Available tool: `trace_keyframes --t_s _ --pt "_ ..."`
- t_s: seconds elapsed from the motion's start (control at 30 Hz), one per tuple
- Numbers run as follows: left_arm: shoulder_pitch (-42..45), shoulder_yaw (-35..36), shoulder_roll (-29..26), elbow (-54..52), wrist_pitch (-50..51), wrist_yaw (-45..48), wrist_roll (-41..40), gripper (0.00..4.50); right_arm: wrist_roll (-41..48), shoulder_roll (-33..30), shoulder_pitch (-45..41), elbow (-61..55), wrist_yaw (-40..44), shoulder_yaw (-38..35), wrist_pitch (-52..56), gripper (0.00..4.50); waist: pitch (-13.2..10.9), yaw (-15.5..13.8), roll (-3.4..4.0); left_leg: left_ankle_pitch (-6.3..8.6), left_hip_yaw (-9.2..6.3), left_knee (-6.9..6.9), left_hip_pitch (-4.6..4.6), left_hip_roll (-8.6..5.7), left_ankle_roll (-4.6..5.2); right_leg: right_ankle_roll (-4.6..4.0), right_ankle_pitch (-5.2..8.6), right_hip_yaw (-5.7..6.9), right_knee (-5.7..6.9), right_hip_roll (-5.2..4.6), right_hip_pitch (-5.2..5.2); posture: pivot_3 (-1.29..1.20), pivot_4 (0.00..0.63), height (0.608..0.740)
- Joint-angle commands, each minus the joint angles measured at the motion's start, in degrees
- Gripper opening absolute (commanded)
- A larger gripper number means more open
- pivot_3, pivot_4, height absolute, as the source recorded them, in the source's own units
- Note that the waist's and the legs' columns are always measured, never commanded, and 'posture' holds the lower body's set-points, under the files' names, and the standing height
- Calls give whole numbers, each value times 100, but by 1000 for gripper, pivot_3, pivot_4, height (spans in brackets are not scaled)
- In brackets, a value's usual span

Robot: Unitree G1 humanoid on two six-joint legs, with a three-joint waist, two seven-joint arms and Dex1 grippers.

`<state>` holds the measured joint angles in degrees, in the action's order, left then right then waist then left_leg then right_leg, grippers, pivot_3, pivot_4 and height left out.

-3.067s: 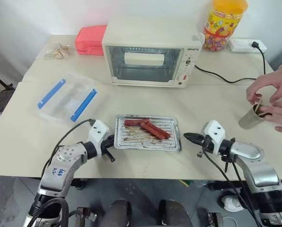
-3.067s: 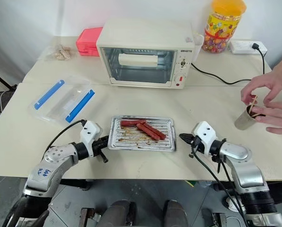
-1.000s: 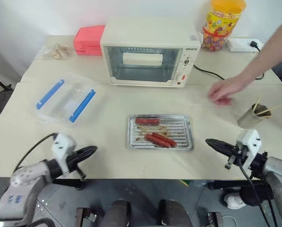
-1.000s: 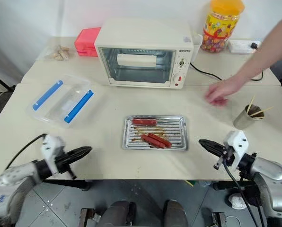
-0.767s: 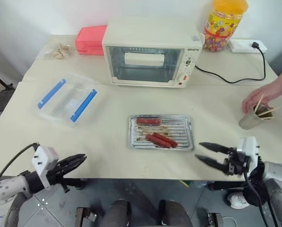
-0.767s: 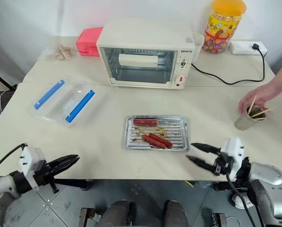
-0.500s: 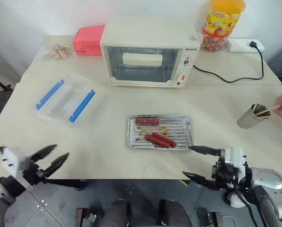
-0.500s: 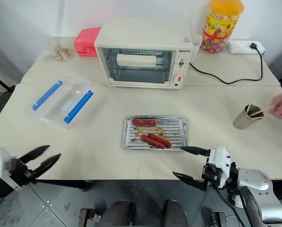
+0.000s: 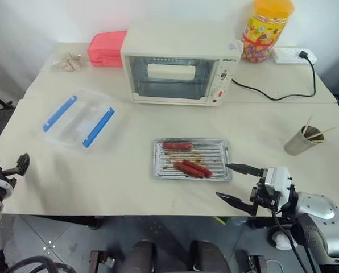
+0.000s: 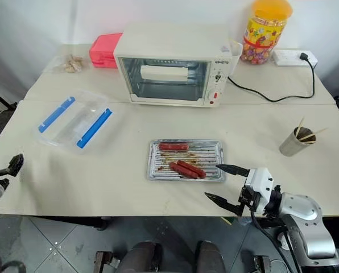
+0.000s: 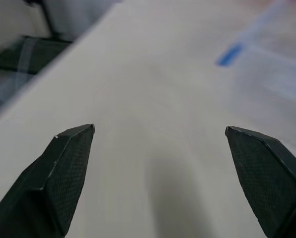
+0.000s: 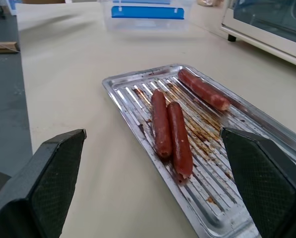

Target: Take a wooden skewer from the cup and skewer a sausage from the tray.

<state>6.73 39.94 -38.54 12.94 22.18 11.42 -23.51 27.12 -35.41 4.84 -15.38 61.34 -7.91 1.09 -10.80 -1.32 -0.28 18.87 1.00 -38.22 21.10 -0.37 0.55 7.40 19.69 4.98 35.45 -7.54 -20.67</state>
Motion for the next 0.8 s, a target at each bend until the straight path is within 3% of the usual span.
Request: trace_keyframes --t_s 0.03,0.3,0.47,0.6,0.8 --pt "600 -295 -151 743 -441 -204 411 4301 23 24 -53 -99 -110 -75 -106 4500 2 -3 -5 0 1 -2 2 0 0 0 0 3 1 0 -2 0 150 740" --pt "2112 -827 -408 3052 -1802 -241 986 2143 -42 30 39 -227 -400 -142 -123 4500 10 -3 -26 -1 7 -6 2 2 -1 0 0 64 16 -17 -8 0 150 740" --pt "2704 -940 -351 3919 -2368 331 839 738 -45 9 126 -354 -537 -165 -89 4500 11 0 -28 -1 20 -6 1 4 -1 -1 -1 102 22 -28 -13 0 150 740" --pt "2844 -1046 -219 4041 -2367 998 677 738 -54 -8 171 -424 -624 -164 -68 4500 11 -2 -28 -1 23 -8 1 4 -1 -1 -1 104 25 -27 -15 0 150 740" --pt "2253 -1434 -177 3395 -2251 2091 667 738 -89 14 172 -452 -725 -129 -59 4500 11 10 -28 -1 30 -9 -1 5 -1 -1 -1 105 31 -28 -20 0 150 740"
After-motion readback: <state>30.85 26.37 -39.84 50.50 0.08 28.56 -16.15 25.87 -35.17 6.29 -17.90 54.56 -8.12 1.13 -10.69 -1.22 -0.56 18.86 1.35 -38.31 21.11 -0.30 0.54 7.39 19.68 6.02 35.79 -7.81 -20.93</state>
